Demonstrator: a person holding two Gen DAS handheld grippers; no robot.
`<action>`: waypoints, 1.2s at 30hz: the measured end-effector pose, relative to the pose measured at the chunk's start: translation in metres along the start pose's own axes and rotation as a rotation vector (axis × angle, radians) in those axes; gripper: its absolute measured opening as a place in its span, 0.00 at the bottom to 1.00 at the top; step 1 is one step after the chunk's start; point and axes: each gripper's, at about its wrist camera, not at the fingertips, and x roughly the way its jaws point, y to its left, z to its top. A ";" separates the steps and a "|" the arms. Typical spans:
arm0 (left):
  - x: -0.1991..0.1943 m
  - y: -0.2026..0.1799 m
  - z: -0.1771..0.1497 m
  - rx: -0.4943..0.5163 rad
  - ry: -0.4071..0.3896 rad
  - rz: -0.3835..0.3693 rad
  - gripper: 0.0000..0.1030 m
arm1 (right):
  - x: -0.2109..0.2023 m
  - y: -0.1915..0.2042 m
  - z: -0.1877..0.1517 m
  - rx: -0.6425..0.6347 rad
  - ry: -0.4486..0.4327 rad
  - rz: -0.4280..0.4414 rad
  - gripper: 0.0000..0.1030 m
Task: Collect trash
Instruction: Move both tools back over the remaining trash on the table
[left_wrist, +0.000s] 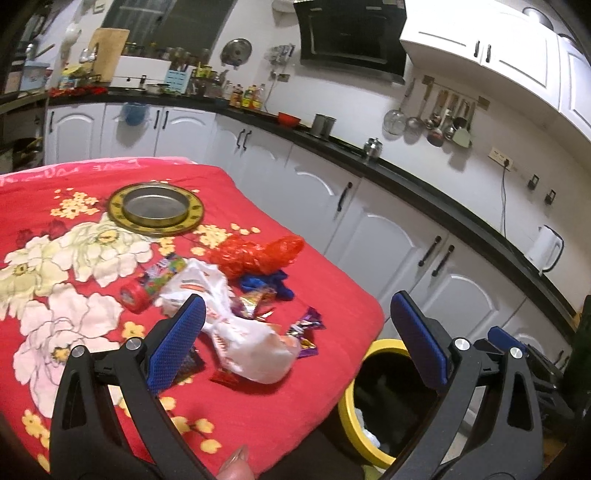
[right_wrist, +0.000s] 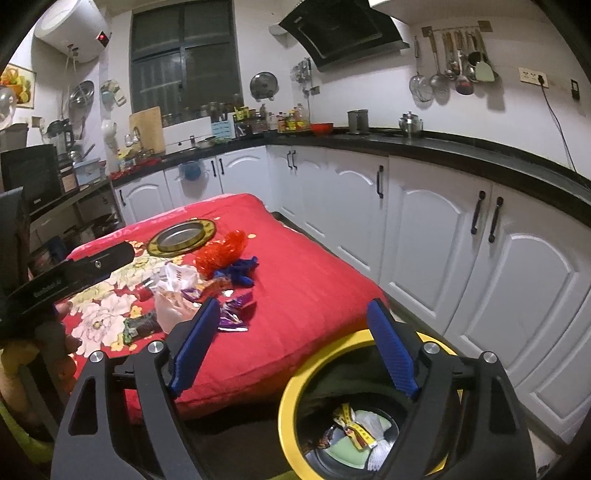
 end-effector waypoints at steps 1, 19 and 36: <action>-0.001 0.001 0.001 -0.001 -0.003 0.004 0.89 | 0.000 0.002 0.001 -0.003 -0.003 0.003 0.77; -0.005 0.043 0.014 0.003 -0.016 0.088 0.89 | 0.020 0.053 0.027 -0.081 -0.023 0.101 0.77; 0.033 0.114 0.030 -0.002 0.100 0.208 0.85 | 0.086 0.079 0.058 -0.101 -0.001 0.137 0.77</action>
